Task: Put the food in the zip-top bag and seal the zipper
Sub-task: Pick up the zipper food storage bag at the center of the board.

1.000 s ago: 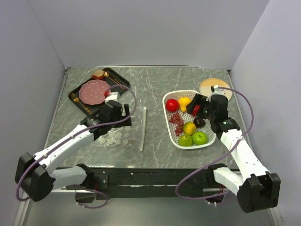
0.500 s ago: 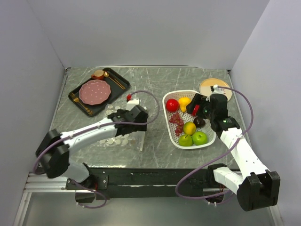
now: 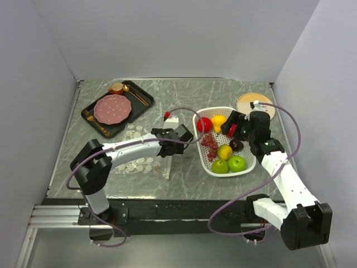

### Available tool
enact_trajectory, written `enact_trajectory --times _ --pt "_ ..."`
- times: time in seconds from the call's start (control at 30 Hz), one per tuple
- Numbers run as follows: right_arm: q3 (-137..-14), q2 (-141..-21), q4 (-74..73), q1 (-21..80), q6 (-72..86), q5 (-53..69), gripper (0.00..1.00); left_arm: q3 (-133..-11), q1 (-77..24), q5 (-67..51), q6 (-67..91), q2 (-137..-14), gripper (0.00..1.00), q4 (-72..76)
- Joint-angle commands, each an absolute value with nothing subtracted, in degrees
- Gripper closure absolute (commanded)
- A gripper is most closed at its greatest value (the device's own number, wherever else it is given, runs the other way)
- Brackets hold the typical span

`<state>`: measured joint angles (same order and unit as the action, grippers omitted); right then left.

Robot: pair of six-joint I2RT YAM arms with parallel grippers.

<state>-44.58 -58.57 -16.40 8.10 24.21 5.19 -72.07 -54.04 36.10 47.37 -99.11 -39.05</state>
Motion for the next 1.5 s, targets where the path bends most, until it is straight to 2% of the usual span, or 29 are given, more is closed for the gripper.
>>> enact_trajectory --times 0.0,0.4,0.6,0.83,0.93,1.03,1.07,1.1,1.33,1.4,1.43,1.47 --pt "-46.76 -58.62 -16.61 7.56 24.26 4.92 0.00 -71.64 -54.05 37.89 50.36 -100.28 0.13 -38.15" --pt "-45.79 -58.36 -17.05 7.29 24.26 4.66 0.00 -73.21 -54.14 36.38 52.20 -106.43 0.21 -36.46" --pt "-45.18 -58.18 -16.79 7.29 24.08 4.83 0.00 -73.56 -54.14 36.91 53.44 -107.22 0.31 -36.91" --pt "-44.82 -58.53 -16.88 7.29 23.99 4.92 0.00 -74.27 -54.49 37.97 53.70 -105.91 0.34 -37.79" --pt "-44.47 -58.71 -16.70 7.29 24.08 5.18 0.00 -74.09 -54.41 38.14 53.26 -105.12 0.40 -37.62" --pt "-44.21 -58.97 -16.52 7.29 24.26 5.54 0.00 -74.18 -54.41 37.88 53.26 -105.38 0.51 -37.62" --pt "-44.30 -59.06 -16.52 7.38 24.34 5.54 0.00 -74.35 -54.49 37.79 53.35 -105.47 0.61 -37.79" --pt "-44.21 -59.15 -16.52 7.30 24.26 5.54 0.00 -74.53 -54.41 37.71 53.78 -105.64 0.65 -38.14" --pt "-43.86 -59.33 -16.35 7.29 24.26 6.15 0.00 -75.76 -54.58 38.23 53.62 -103.19 0.72 -40.25" --pt "-43.77 -59.41 -16.52 7.29 24.17 6.85 0.00 -76.02 -54.49 38.67 53.26 -101.61 0.82 -40.78" --pt "-43.68 -59.50 -17.05 7.29 24.17 7.73 0.01 -76.11 -54.58 38.76 53.26 -101.08 0.92 -40.96" --pt "-43.86 -59.59 -17.40 7.21 24.17 8.00 0.02 -76.37 -54.49 39.02 53.26 -100.73 0.96 -41.22"
